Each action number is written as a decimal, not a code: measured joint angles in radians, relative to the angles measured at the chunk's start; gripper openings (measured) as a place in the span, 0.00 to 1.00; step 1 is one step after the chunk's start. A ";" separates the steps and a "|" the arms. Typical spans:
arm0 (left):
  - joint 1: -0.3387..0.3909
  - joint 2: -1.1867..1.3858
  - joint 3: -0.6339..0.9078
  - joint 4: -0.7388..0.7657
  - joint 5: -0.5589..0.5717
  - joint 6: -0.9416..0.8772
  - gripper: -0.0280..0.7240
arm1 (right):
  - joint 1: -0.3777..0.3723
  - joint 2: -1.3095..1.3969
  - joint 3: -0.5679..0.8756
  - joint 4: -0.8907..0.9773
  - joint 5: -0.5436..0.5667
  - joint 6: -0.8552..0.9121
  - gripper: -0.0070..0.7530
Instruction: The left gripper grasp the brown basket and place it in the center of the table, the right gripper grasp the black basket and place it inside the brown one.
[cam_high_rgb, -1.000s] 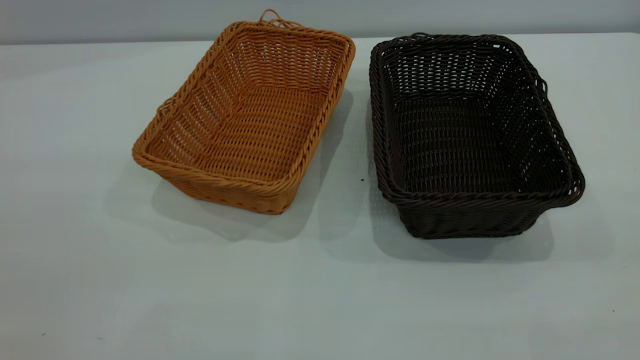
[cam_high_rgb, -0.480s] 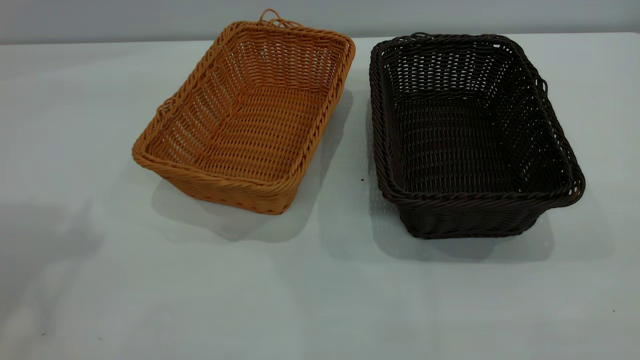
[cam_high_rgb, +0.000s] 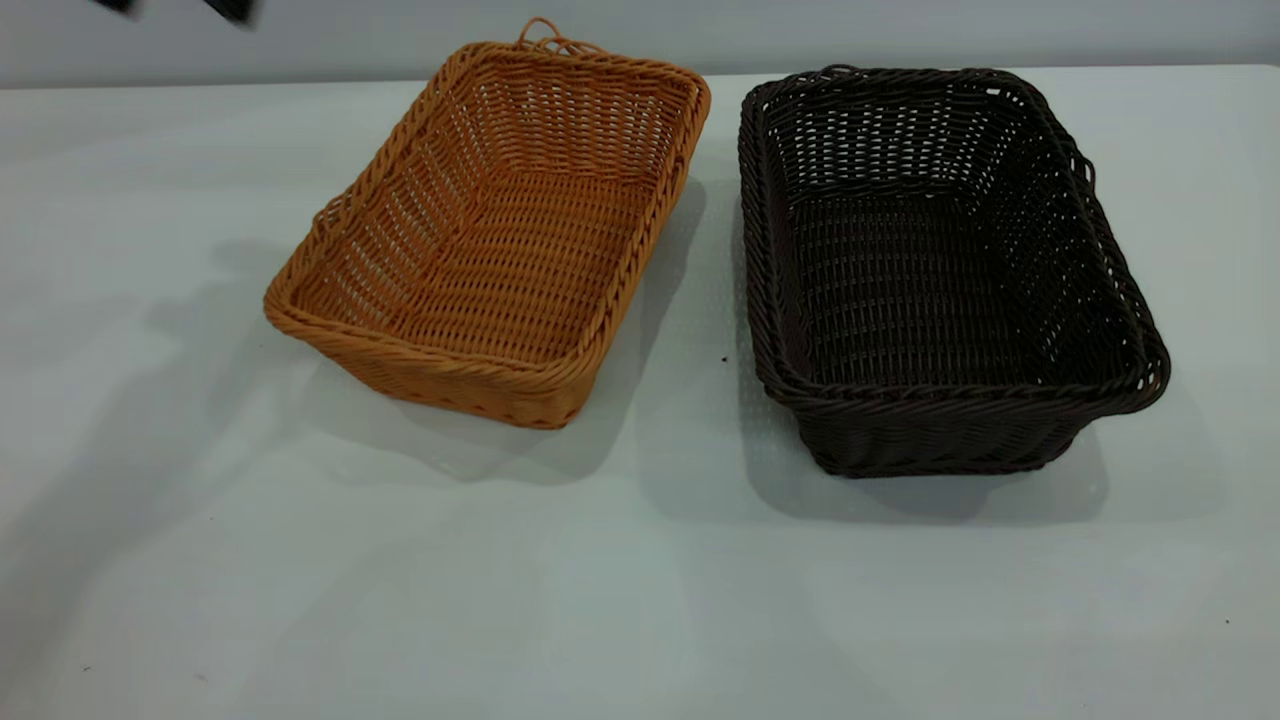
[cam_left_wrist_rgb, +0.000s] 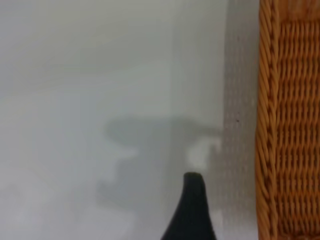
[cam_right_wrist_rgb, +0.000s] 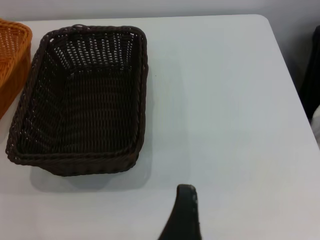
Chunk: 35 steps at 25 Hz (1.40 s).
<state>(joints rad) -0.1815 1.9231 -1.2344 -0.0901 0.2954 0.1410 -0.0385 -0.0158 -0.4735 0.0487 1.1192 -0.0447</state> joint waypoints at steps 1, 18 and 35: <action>-0.009 0.041 -0.022 0.000 0.000 0.001 0.80 | 0.000 0.004 0.000 0.000 0.000 0.004 0.80; -0.055 0.422 -0.271 -0.002 -0.027 0.027 0.79 | 0.000 0.488 -0.020 0.111 -0.259 0.016 0.79; -0.080 0.453 -0.382 -0.013 -0.068 0.052 0.15 | 0.006 1.304 -0.025 0.874 -0.450 -0.190 0.79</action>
<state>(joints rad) -0.2611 2.3758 -1.6165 -0.1034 0.2279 0.1927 -0.0329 1.2882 -0.4988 0.9230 0.6696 -0.2351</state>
